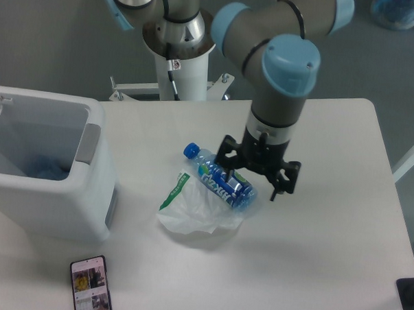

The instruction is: Open the trash can

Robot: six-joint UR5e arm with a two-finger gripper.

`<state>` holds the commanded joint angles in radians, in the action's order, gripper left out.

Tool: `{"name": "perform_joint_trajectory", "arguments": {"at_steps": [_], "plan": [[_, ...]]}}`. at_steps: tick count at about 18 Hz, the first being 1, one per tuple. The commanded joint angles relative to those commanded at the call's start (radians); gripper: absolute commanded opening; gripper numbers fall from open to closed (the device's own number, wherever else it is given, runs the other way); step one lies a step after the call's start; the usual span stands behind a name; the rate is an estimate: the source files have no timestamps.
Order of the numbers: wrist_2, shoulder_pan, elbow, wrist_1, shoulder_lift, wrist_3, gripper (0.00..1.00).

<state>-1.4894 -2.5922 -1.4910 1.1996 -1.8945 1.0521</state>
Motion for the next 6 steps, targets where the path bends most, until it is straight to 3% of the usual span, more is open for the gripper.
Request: {"name": "perform_joint_trajectory", "arguments": {"at_steps": [6], "plan": [[-0.012,-0.034,-0.018,0.002,0.002,0.034,1.00]]}}
